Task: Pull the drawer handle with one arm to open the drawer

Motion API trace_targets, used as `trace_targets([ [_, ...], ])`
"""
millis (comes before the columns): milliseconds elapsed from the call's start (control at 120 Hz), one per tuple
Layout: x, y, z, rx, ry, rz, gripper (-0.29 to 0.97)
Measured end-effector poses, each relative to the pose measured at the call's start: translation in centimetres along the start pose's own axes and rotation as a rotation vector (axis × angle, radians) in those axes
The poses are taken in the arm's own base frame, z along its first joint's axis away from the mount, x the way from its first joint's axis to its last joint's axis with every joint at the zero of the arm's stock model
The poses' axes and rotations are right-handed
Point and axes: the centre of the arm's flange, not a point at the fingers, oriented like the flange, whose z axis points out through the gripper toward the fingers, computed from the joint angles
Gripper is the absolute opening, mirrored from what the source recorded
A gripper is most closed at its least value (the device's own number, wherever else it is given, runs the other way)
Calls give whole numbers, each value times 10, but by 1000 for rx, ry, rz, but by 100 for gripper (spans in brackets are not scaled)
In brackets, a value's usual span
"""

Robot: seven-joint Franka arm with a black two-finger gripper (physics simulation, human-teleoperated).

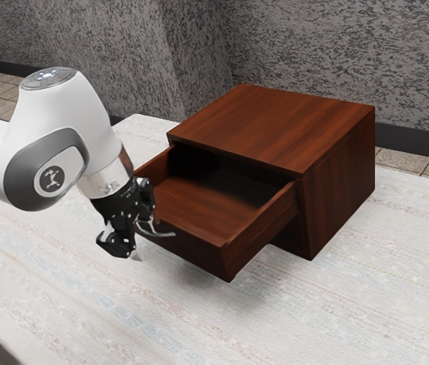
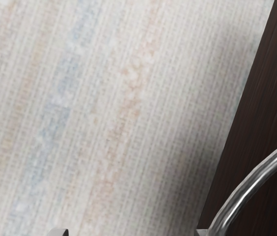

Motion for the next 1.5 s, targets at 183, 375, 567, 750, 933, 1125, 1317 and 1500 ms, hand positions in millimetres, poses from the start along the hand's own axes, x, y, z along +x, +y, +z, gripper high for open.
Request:
trace_targets([
  [183,0,-1,0,3,1,0,34],
  [375,0,-1,-1,4,1,-1,36],
  [567,0,0,-3,0,2,-2,37],
  [750,0,1,-5,-3,2,-3,39],
  [933,0,1,-7,-1,3,-4,40],
  [1125,0,1,-11,0,7,0,41],
  [1317,0,1,-14,0,12,12,41],
  [1500,3,1,-23,3,11,13,41],
])
